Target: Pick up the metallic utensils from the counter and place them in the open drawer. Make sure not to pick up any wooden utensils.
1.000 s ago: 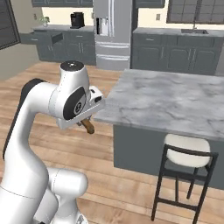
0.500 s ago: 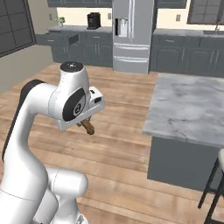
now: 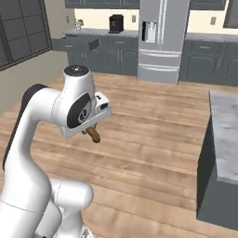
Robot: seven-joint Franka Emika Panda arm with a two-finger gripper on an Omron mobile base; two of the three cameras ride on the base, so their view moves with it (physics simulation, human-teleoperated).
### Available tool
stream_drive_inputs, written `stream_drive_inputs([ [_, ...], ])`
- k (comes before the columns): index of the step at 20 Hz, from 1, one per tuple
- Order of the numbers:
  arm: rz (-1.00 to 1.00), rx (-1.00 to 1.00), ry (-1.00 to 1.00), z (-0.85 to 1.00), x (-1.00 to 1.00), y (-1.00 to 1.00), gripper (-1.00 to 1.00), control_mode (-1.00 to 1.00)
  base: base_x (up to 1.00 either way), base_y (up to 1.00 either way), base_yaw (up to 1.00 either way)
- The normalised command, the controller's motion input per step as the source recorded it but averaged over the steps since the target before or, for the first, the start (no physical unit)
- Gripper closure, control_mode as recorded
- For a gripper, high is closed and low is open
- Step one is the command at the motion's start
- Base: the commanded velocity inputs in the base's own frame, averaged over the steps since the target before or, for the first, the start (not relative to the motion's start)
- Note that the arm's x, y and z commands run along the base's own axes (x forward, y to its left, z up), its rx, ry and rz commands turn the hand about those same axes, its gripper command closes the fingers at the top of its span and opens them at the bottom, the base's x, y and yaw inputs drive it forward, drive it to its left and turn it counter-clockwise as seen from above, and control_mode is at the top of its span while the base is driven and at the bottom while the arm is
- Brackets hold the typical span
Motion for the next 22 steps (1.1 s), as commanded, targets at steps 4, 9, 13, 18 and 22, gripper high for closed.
stream_drive_inputs([
  [4,0.0,0.0,0.0,0.0,0.0,0.0,1.0,1.0,0.97,1.0,0.01],
  [9,0.0,0.0,0.0,0.0,0.0,0.0,1.0,1.0,1.0,1.0,0.0],
  [13,0.0,0.0,0.0,0.0,0.0,0.0,1.0,1.0,1.0,0.98,0.03],
  [18,0.0,0.0,0.0,0.0,0.0,0.0,1.0,1.0,1.0,0.47,0.2],
  [22,0.0,0.0,0.0,0.0,0.0,0.0,1.0,1.0,1.0,0.0,0.39],
])
